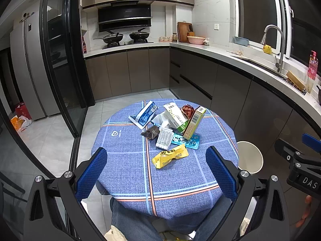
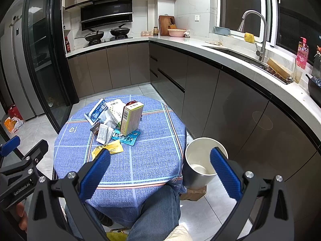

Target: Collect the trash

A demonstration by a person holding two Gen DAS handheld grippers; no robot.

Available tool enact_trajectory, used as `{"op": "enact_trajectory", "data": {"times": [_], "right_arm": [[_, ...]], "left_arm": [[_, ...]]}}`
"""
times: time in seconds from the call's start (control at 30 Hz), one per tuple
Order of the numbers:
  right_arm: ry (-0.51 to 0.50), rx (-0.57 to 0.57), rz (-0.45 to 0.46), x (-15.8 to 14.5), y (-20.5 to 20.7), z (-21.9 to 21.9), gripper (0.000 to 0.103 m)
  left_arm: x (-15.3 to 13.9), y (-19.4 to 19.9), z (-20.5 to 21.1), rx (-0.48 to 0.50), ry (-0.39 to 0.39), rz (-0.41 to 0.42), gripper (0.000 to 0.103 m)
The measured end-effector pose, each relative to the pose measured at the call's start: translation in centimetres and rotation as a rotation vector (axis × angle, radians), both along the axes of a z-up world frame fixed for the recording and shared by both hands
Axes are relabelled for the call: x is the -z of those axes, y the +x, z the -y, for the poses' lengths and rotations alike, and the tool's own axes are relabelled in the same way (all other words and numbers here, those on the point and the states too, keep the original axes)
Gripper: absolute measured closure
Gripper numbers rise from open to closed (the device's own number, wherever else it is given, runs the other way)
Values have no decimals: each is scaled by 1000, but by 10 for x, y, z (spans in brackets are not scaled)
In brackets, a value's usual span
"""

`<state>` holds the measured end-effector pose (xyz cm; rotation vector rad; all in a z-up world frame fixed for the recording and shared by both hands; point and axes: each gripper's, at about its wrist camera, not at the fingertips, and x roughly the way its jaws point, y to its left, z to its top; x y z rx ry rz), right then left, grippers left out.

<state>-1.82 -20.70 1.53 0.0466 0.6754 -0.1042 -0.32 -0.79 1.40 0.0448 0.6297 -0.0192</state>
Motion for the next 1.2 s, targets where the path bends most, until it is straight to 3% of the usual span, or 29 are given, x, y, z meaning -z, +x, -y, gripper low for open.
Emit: {"op": "enact_trajectory", "data": {"times": [1.2], "right_arm": [[3,-2,-3,2,-1,-3,3]], "left_arm": [[-2,1,-2,-2,-3,1,8]]}}
